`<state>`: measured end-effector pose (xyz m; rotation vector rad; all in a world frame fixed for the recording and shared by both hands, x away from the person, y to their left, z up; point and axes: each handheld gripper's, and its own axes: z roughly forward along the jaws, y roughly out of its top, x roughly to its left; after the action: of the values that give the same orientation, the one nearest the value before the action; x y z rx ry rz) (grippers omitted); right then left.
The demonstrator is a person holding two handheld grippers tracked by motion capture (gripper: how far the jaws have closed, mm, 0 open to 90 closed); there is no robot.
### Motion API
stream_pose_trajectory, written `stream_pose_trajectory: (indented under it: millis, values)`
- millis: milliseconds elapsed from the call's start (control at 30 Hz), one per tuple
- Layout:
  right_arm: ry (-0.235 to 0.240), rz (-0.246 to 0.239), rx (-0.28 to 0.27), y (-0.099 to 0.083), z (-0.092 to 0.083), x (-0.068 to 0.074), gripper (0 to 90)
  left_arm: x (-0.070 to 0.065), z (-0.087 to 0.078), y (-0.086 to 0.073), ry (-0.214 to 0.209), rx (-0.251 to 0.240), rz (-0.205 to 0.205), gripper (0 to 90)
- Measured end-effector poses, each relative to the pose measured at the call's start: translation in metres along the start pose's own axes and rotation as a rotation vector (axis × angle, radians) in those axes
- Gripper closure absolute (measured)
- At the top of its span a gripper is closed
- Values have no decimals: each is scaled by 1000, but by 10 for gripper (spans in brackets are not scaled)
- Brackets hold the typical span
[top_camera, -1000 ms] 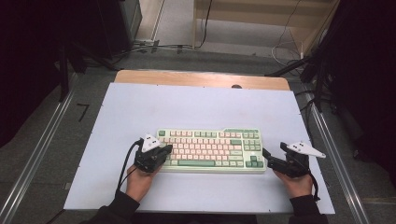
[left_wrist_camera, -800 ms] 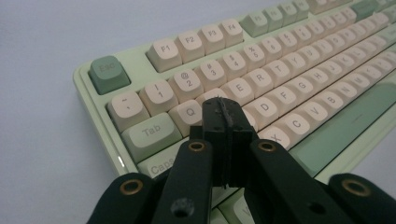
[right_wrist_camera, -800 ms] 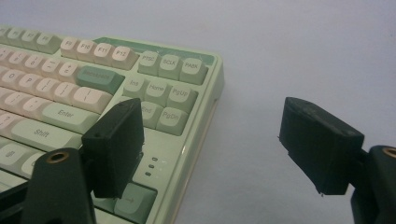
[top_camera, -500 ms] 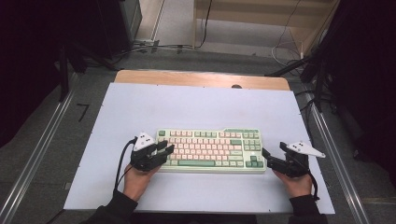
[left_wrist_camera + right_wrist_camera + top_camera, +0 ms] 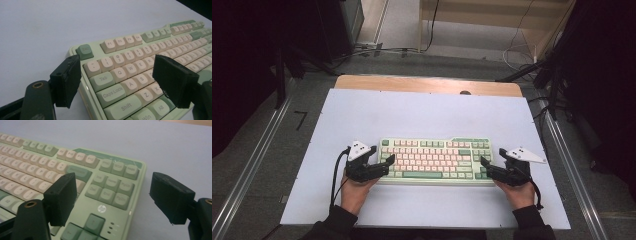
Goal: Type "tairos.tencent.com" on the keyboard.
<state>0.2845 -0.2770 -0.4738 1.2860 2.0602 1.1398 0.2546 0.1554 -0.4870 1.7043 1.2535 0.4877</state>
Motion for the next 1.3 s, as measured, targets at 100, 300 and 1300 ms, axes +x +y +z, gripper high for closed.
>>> stream_pose_trajectory:
  millis: [100,300,1300]
  values:
    - [17,-7,5,3,5,6,200,2,-1,0,10,0,-13,233]
    - [73,2,13,9,16,19,201,4,-2,-1,24,3,-17,235]
    - [257,-134,114,34,78,116,878,2,-3,-2,29,5,-14,249]
